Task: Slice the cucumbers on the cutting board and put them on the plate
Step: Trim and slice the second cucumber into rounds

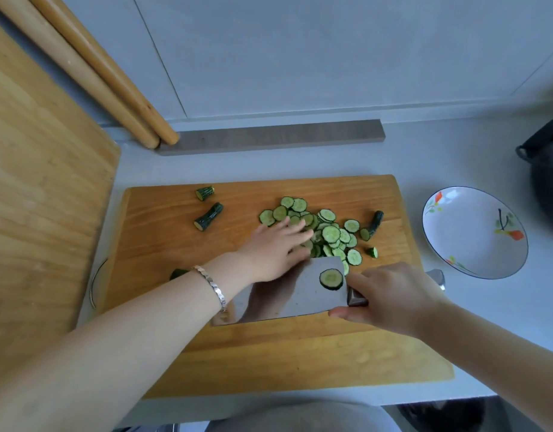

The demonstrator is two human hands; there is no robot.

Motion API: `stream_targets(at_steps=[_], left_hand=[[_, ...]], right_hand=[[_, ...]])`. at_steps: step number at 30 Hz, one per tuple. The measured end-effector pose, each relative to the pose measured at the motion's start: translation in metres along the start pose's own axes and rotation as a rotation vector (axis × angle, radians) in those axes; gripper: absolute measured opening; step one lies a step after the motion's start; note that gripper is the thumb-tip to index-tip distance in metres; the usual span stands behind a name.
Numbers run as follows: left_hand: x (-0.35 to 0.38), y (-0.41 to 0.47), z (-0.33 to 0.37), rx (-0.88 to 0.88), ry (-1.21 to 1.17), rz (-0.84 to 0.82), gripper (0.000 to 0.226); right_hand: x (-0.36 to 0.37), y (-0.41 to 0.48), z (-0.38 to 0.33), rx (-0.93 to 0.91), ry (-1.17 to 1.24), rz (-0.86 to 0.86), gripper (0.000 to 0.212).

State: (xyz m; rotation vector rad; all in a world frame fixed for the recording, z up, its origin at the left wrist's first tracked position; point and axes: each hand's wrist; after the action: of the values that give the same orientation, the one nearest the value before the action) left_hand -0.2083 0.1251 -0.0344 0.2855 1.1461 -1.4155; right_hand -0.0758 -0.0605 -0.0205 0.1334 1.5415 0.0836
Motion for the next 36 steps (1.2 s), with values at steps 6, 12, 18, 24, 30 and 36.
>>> stream_targets(at_steps=[6,12,18,24,30,36], left_hand=[[-0.031,-0.028,0.002,0.094,-0.148,0.426,0.035],[0.007,-0.048,0.028,0.476,-0.123,0.057,0.045],[0.007,-0.040,0.007,0.104,0.059,-0.133,0.074],[-0.014,-0.043,0.000,-0.096,-0.068,0.131,0.063],[0.002,-0.080,-0.017,0.355,-0.023,1.056,0.019],[0.056,-0.086,-0.040,-0.017,-0.106,0.613,0.039]], right_hand=[[-0.003,-0.005,0.004,0.039,-0.031,-0.178,0.082],[-0.002,0.007,-0.012,0.092,0.011,-0.122,0.052],[-0.003,0.004,-0.013,0.134,-0.010,-0.154,0.074],[-0.022,0.002,-0.007,0.193,-0.089,-0.252,0.075],[-0.023,0.005,-0.022,0.680,0.474,-0.471,0.054],[-0.013,0.020,-0.042,0.847,0.910,-0.554,0.053]])
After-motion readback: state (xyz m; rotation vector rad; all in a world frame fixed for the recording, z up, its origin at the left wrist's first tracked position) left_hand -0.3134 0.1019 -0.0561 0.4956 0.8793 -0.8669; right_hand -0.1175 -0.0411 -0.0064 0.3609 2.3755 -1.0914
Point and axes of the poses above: each hand's wrist, its own y-axis towards the middle knuckle, its own x-axis out of the palm, z = x × y, and after that the axes turned 6 degrees about -y, right-handed
